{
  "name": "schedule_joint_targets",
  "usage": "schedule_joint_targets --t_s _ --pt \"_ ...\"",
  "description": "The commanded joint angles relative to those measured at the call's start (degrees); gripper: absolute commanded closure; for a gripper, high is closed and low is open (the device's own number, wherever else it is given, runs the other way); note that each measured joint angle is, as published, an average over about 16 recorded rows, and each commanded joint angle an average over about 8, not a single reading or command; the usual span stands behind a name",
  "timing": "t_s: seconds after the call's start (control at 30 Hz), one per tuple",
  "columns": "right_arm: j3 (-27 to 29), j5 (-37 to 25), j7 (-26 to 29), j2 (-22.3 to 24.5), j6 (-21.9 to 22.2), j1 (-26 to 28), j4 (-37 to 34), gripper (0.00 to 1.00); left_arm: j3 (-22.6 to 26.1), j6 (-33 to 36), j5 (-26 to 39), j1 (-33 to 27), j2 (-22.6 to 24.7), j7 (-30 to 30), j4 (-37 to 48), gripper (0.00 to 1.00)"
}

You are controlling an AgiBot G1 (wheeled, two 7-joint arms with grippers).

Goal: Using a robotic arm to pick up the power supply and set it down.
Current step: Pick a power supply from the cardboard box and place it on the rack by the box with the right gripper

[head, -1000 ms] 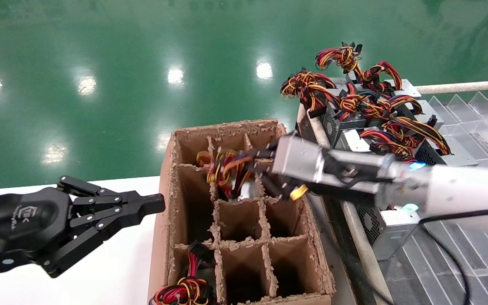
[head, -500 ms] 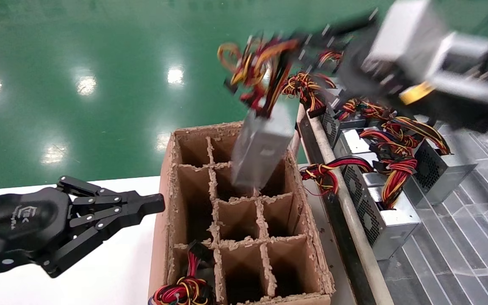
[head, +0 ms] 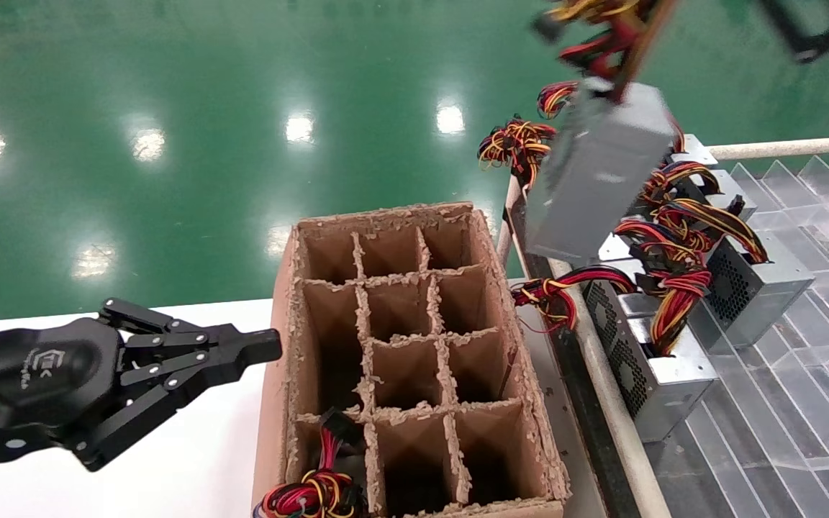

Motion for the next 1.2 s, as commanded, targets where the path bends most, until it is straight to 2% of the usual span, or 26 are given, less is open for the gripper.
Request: schedule_joint_targets --t_s 0.03,0.33,0.7,0.93,1.2 --pt "1.5 0.4 -1.6 1.9 -0.4 -0.5 -0.2 1.00 0.0 0.0 0.0 0.0 0.0 0.0 0.0 1.00" --pt "6.4 0.2 -1.1 10.3 0.5 -4.7 -1.9 1.00 0.0 0.0 0.0 0.0 0.0 0.0 0.0 1.00" --pt "8.5 -2.1 -3.0 16.5 -0.9 -8.0 -7.5 1.00 0.0 0.0 0.0 0.0 0.0 0.0 0.0 1.00" --pt "9.1 -1.5 -3.8 20.3 -5.5 -8.9 -12.8 1.00 0.0 0.0 0.0 0.0 0.0 0.0 0.0 1.00" --pt "9.4 1.3 -4.2 25.6 -14.3 -7.6 -20.8 1.00 0.0 0.0 0.0 0.0 0.0 0.0 0.0 1.00"
